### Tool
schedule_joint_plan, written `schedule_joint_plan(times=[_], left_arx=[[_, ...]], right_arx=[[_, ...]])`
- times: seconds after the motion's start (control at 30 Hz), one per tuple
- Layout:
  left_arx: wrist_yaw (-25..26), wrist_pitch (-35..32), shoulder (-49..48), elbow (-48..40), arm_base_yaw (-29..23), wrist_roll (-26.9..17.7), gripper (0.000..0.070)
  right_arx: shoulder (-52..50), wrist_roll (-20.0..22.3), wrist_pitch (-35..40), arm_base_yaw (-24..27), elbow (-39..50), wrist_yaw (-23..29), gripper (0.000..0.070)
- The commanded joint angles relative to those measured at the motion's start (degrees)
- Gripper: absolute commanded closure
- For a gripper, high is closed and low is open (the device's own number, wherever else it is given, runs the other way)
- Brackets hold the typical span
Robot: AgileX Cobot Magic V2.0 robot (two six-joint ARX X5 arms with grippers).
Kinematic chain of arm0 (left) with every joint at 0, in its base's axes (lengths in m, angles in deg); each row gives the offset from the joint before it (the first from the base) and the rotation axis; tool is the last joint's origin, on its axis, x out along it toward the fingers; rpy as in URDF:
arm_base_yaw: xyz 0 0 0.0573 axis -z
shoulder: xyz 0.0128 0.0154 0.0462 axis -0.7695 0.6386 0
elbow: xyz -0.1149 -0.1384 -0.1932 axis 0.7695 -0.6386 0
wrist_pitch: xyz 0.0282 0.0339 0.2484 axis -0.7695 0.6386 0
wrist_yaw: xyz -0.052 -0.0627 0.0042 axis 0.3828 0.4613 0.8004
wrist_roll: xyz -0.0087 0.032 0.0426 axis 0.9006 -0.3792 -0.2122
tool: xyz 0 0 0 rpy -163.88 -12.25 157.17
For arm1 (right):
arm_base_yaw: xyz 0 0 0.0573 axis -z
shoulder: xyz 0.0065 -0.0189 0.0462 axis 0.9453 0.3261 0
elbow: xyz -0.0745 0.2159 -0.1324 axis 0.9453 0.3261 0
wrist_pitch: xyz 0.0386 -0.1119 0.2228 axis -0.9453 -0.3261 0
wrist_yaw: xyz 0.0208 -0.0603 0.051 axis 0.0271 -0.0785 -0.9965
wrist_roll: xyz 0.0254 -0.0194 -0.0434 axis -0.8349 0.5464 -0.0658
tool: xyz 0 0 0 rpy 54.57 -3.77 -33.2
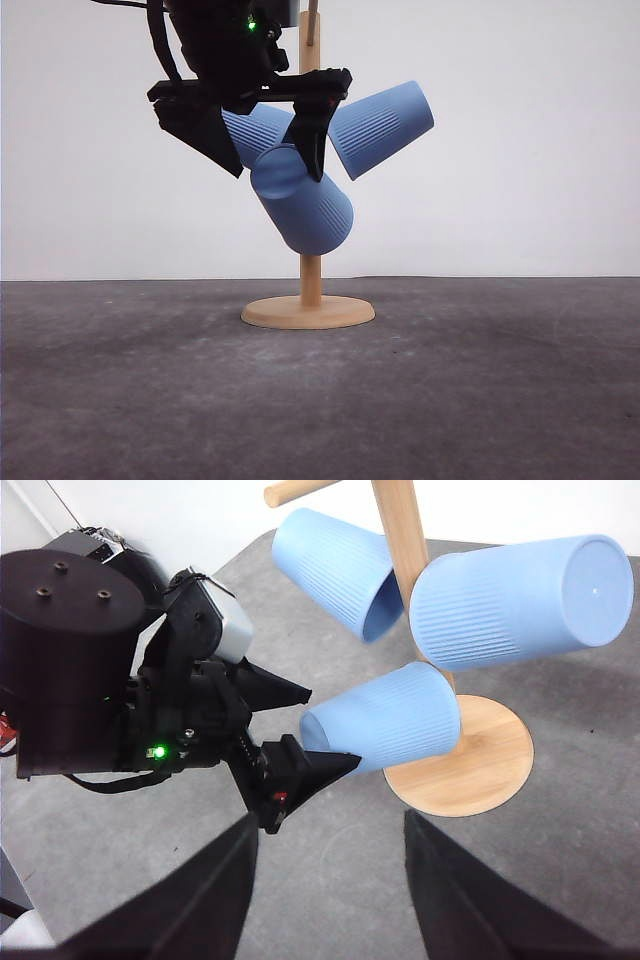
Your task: Place three cups
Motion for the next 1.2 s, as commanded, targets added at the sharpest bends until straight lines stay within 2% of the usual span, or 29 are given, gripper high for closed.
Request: schedule_joint_plan(times=[0.0, 0.17, 0.37, 0.57, 0.7, 0.77, 0.87, 1.0, 1.17], left_arx=[[-0.06, 0.26, 0.91, 1.49, 0.37, -0.39, 0.0052], [2.26, 3.62, -0.58, 1.53, 0.35, -0.1, 0.0053], [10.83, 8.27, -5.08, 1.53, -0.43, 0.73, 0.0061], [17.79, 15.91, -11.77, 1.53, -2.61, 1.6, 0.0072], [18.11, 21.53, -17.09, 1.53, -5.07, 1.55, 0.016], [18.13, 23.77, -19.7, 1.53, -6.92, 1.52, 0.0191], [18.6, 26.74, -23.44, 1.48, -10.48, 1.09, 0.0198], [23.95, 28.43, -28.58, -0.28, -17.69, -1.11, 0.0259], [30.15, 27.77, -35.64, -7.57, -28.68, -4.42, 0.0271]], right_arx=[[0.5, 0.62, 0.31, -0.2, -1.14, -0.15, 0.0408], [0.5, 0.62, 0.33, -0.2, -1.14, -0.13, 0.0408], [0.5, 0.62, 0.35, -0.2, -1.14, -0.11, 0.0408], [0.5, 0.62, 0.32, -0.2, -1.14, -0.11, 0.0408], [0.48, 0.83, -0.15, -0.2, -1.14, 0.01, 0.0408], [0.48, 1.77, -1.26, -0.18, -1.14, 0.21, 0.0409], [0.4, 4.35, -4.71, -0.09, -1.11, 3.52, 0.0409], [-0.03, 8.52, -9.3, 0.88, -0.96, 9.18, 0.0409], [-0.91, 9.44, -11.13, 4.3, -0.73, 9.49, 0.0409]])
